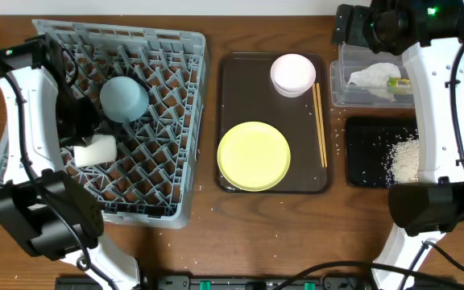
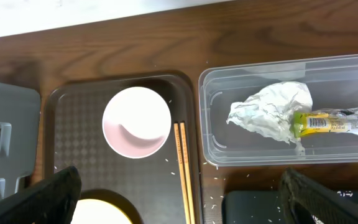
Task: Sort waste into correct bins and load items into the dishwasher
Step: 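Nudge the white cup in the rack with the left gripper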
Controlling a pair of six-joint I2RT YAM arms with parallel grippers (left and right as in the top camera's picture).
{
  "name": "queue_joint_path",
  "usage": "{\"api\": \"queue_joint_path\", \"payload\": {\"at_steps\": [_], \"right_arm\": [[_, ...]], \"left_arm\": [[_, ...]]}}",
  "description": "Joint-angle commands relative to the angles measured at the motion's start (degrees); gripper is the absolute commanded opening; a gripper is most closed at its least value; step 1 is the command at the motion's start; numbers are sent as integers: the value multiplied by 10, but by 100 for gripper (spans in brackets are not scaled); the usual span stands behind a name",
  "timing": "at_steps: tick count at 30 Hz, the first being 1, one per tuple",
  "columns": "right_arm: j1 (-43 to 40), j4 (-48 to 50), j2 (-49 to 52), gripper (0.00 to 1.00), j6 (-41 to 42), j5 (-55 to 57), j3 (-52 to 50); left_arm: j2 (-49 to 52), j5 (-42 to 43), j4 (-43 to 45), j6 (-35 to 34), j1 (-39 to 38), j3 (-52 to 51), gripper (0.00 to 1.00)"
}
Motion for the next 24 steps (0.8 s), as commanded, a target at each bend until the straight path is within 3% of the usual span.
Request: {"api": "queue_joint_path", "payload": {"at_steps": [1,8,19,24], "right_arm": [[5,0,2,99,3,2,0],[5,-1,2,99,3,2,0],[5,-1,2,99,3,2,0],[6,0,2,99,3,2,0]], "left_arm": [[5,-31,-3,-14,10,-4,8],[6,-84,2,-55,33,-4,8],[6,-78,35,-63,85,-18,8],[0,-77,10,-63,93,-9,8]]}}
